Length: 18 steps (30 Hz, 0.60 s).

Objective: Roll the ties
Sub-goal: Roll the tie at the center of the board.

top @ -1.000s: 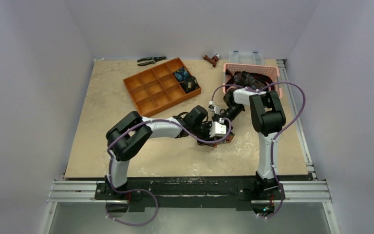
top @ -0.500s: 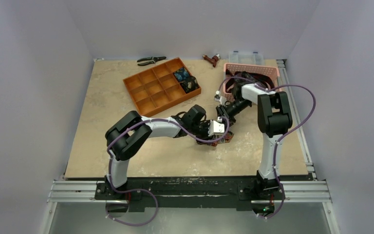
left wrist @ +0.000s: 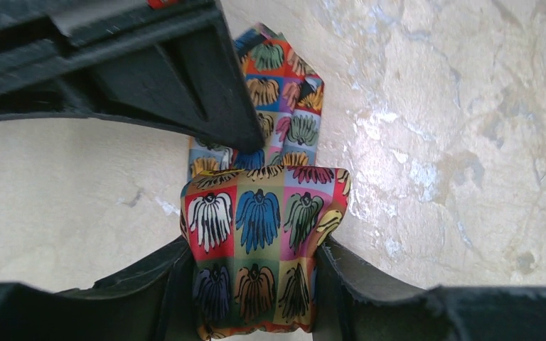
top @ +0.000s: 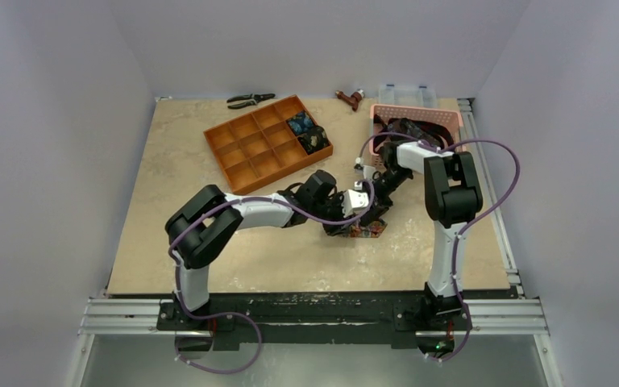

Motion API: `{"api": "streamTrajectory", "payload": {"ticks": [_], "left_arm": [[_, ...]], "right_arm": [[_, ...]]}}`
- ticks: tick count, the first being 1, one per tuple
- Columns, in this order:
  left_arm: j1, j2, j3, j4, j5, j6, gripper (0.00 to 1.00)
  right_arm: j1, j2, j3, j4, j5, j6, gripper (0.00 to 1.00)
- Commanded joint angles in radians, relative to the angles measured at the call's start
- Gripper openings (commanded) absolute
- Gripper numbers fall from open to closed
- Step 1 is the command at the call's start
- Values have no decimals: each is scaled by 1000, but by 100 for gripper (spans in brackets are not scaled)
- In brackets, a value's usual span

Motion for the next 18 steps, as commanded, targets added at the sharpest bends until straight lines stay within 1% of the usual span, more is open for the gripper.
{"api": "streamTrajectory", "payload": {"ticks": [1, 5, 9, 12, 15, 18], "left_arm": [[25, -91, -26, 15, -137, -97, 13], [29, -58, -34, -47, -155, -46, 13], [28, -11, -30, -143, -196, 3, 14], [26, 2, -40, -166, -190, 35, 17], [18, 24, -40, -194, -186, 65, 19], [18, 49, -21, -239, -197, 60, 22]], "right_arm": [[-3, 44, -6, 115, 327, -63, 16], [-4, 56, 9, 104, 325, -74, 16], [-2, 57, 25, 92, 303, -84, 17], [-2, 58, 34, 86, 286, -90, 18], [-2, 67, 63, 85, 261, -96, 21], [-2, 71, 149, 44, 155, -102, 29]]}}
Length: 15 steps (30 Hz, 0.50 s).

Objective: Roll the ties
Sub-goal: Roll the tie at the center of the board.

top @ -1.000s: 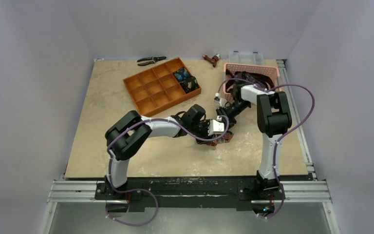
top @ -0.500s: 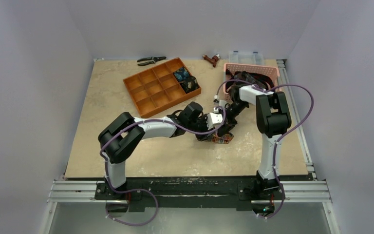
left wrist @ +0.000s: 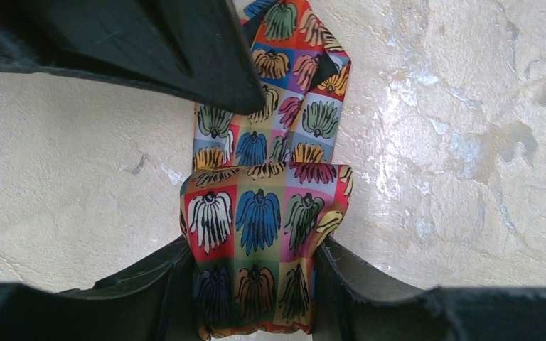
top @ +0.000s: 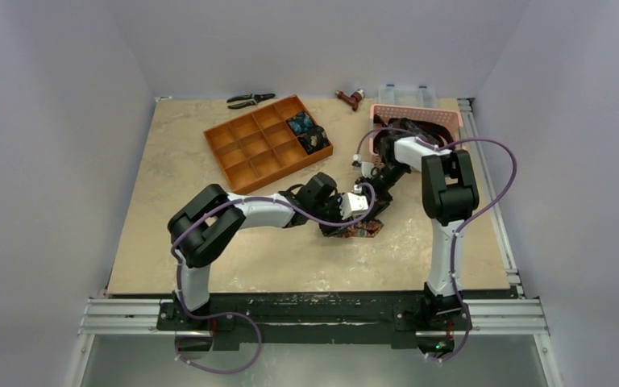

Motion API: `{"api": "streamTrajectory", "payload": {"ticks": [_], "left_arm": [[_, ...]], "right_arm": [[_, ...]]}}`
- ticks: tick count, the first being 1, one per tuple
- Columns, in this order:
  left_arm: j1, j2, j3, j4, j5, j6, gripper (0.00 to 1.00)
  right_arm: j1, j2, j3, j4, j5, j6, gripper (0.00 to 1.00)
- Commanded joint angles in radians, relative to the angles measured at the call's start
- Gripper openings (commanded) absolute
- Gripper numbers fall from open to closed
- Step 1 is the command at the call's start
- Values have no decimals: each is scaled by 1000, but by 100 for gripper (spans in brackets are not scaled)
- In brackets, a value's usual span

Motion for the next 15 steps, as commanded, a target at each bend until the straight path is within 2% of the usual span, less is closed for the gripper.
{"api": "streamTrajectory", "payload": {"ticks": [1, 5, 9, 11, 12, 15], "left_arm": [[19, 54, -2, -204, -93, 33, 22], [19, 63, 3, -213, -90, 17, 23], [18, 70, 9, -213, -81, 4, 23], [19, 70, 12, -211, -79, 0, 23], [19, 73, 14, -211, -78, -2, 23], [19, 75, 18, -213, -76, -3, 24]], "right_arm": [[-16, 45, 104, 74, 63, -91, 33], [-19, -27, 124, -11, -112, -95, 49], [-22, -96, 53, -60, -257, -101, 53], [-21, -114, 8, -62, -325, -85, 58], [-19, -114, -12, -55, -351, -72, 63], [-14, -85, -41, -37, -384, -41, 66]]}}
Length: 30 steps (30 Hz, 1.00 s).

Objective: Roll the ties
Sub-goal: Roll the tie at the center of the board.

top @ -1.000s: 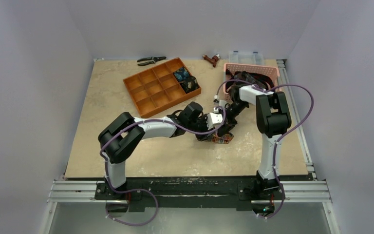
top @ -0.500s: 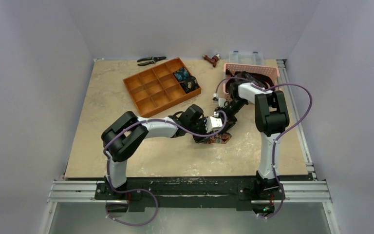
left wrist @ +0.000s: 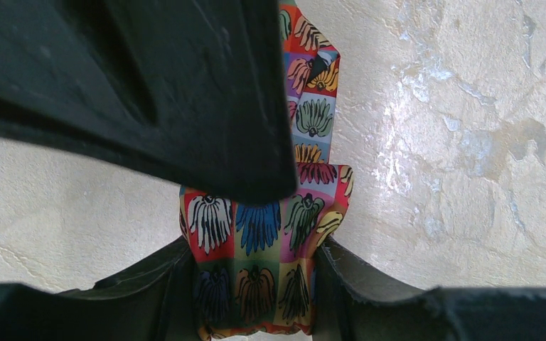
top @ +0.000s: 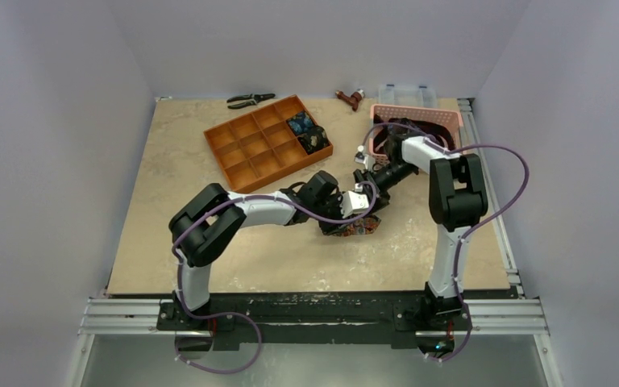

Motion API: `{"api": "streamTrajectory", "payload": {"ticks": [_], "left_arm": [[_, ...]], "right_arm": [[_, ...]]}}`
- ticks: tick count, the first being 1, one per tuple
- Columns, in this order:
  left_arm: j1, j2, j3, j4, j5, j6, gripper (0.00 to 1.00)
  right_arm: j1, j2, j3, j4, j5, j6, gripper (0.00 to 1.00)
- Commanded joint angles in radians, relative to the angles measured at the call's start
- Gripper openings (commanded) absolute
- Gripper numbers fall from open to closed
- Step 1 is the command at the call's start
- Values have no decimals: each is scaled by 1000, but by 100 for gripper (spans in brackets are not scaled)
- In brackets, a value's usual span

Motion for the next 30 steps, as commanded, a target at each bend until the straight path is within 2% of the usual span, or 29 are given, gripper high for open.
{"api": "streamTrajectory", "payload": {"ticks": [1, 8, 13, 16, 19, 22, 26, 30], "left_arm": [[16, 63, -19, -156, -59, -13, 24], [16, 64, -15, -164, -52, -14, 25], [16, 72, 1, -174, -46, -20, 25], [16, 75, 10, -177, -25, -28, 27], [16, 67, 8, -163, -3, -35, 34], [21, 51, -1, -118, 18, -45, 48], [34, 6, -21, 20, 116, -70, 64], [40, -6, -33, 143, 177, -103, 71]], "right_arm": [[11, -5, -32, 8, -128, 29, 66], [37, 49, 9, 95, -80, 108, 56], [45, 75, 16, 106, -78, 100, 43], [45, 89, 13, 91, -87, 84, 28], [45, 104, 7, 87, -66, 75, 0], [42, 100, -9, 111, -4, 84, 0], [30, 109, -22, 150, 88, 104, 0], [24, 114, -19, 192, 197, 100, 0]]}}
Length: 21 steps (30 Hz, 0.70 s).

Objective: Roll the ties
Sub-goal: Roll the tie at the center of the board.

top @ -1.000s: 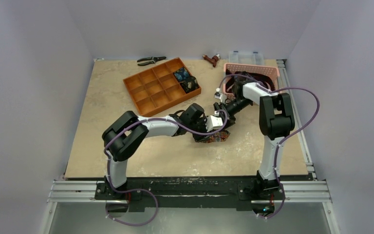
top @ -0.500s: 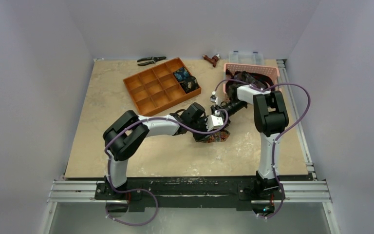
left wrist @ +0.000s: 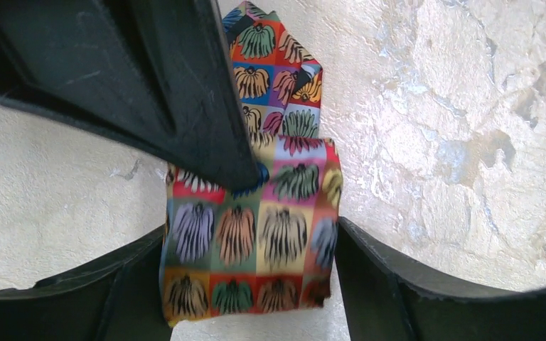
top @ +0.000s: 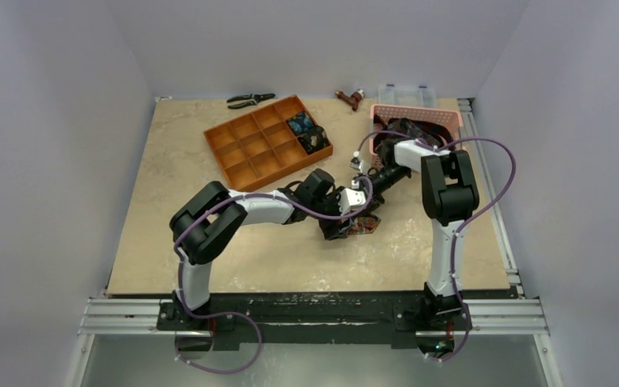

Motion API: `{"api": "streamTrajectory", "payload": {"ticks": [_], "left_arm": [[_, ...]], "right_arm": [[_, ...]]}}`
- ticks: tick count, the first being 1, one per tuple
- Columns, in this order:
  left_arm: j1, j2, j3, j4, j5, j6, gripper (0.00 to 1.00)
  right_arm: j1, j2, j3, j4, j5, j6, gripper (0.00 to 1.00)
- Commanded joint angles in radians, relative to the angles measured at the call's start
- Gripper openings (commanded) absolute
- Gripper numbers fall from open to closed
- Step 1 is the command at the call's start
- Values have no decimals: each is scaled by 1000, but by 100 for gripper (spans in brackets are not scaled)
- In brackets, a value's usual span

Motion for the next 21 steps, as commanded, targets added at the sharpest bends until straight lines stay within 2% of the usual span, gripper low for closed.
{"api": "streamTrajectory", "payload": {"ticks": [1, 13, 18, 21], "left_arm": [[22, -14, -28, 121, 80, -60, 72], [44, 31, 11, 207, 76, -153, 75], [47, 62, 29, 244, 86, -253, 76], [45, 93, 49, 260, 109, -289, 70]], "right_arm": [[-7, 30, -6, 124, 254, -23, 0], [6, 17, -19, 237, 448, -5, 0], [16, -2, -62, 267, 454, -7, 0], [21, -7, -73, 281, 446, 2, 0]]}}
